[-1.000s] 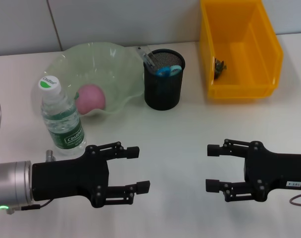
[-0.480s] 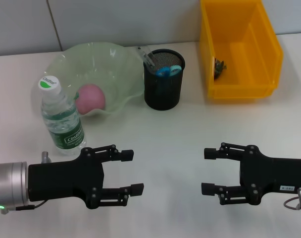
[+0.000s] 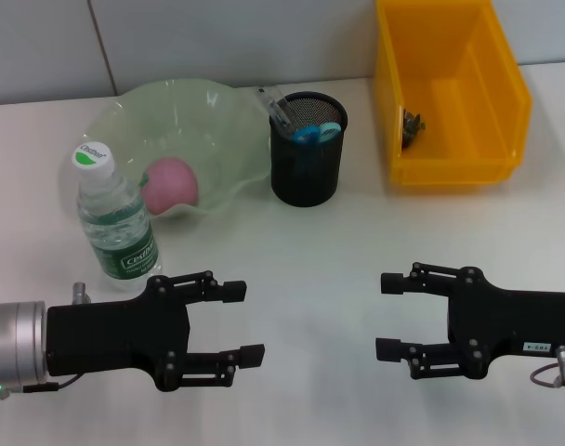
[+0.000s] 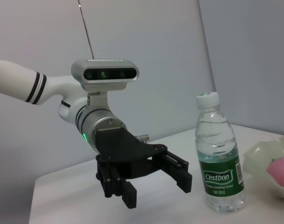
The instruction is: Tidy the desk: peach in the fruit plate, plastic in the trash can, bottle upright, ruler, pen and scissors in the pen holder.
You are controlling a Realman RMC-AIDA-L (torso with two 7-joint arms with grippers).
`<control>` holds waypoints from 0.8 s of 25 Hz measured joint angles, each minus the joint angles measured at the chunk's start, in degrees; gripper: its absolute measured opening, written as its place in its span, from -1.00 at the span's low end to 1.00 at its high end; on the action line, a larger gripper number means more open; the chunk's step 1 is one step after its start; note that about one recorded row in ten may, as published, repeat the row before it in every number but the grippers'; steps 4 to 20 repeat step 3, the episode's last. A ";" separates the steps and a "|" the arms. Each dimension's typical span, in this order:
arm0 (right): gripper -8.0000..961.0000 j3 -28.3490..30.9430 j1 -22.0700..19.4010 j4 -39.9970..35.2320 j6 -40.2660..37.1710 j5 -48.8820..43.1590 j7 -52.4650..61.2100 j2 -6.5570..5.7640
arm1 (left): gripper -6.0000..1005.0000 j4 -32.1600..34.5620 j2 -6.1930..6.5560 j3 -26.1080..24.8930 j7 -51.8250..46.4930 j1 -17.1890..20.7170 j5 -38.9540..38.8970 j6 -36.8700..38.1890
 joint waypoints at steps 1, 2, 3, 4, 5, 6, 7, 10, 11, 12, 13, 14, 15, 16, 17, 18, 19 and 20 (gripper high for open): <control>0.72 0.06 0.00 0.00 0.00 0.00 0.04 0.00 | 0.58 0.00 0.00 0.00 0.00 0.00 0.00 0.00; 0.72 0.06 0.00 0.00 0.00 0.00 0.04 0.00 | 0.58 0.01 0.07 0.01 -0.01 0.07 0.00 0.12; 0.72 0.11 0.00 0.01 0.00 0.00 0.04 0.00 | 0.58 0.01 0.07 0.03 -0.01 0.12 0.02 0.22; 0.72 0.11 0.00 0.01 0.00 0.00 0.04 0.00 | 0.58 0.01 0.07 0.03 -0.01 0.12 0.02 0.22; 0.72 0.11 0.00 0.01 0.00 0.00 0.04 0.00 | 0.58 0.01 0.07 0.03 -0.01 0.12 0.02 0.22; 0.72 0.11 0.00 0.01 0.00 0.00 0.04 0.00 | 0.58 0.01 0.07 0.03 -0.01 0.12 0.02 0.22; 0.72 0.11 0.00 0.01 0.00 0.00 0.04 0.00 | 0.58 0.01 0.07 0.03 -0.01 0.12 0.02 0.22; 0.72 0.11 0.00 0.01 0.00 0.00 0.04 0.00 | 0.58 0.01 0.07 0.03 -0.01 0.12 0.02 0.22; 0.72 0.11 0.00 0.01 0.00 0.00 0.04 0.00 | 0.58 0.01 0.07 0.03 -0.01 0.12 0.02 0.22; 0.72 0.11 0.00 0.01 0.00 0.00 0.04 0.00 | 0.58 0.01 0.07 0.03 -0.01 0.12 0.02 0.22; 0.72 0.11 0.00 0.01 0.00 0.00 0.04 0.00 | 0.58 0.01 0.07 0.03 -0.01 0.12 0.02 0.22; 0.72 0.11 0.00 0.01 0.00 0.00 0.04 0.00 | 0.58 0.01 0.07 0.03 -0.01 0.12 0.02 0.22; 0.72 0.11 0.00 0.01 0.00 0.00 0.04 0.00 | 0.58 0.01 0.07 0.03 -0.01 0.12 0.02 0.22; 0.72 0.11 0.00 0.01 0.00 0.00 0.04 0.00 | 0.58 0.01 0.07 0.03 -0.01 0.12 0.02 0.22; 0.72 0.11 0.00 0.01 0.00 0.00 0.04 0.00 | 0.58 0.01 0.07 0.03 -0.01 0.12 0.02 0.22; 0.72 0.11 0.00 0.01 0.00 0.00 0.04 0.00 | 0.58 0.01 0.07 0.03 -0.01 0.12 0.02 0.22; 0.72 0.11 0.00 0.01 0.00 0.00 0.04 0.00 | 0.58 0.01 0.07 0.03 -0.01 0.12 0.02 0.22; 0.72 0.11 0.00 0.01 0.00 0.00 0.04 0.00 | 0.58 0.01 0.07 0.03 -0.01 0.12 0.02 0.22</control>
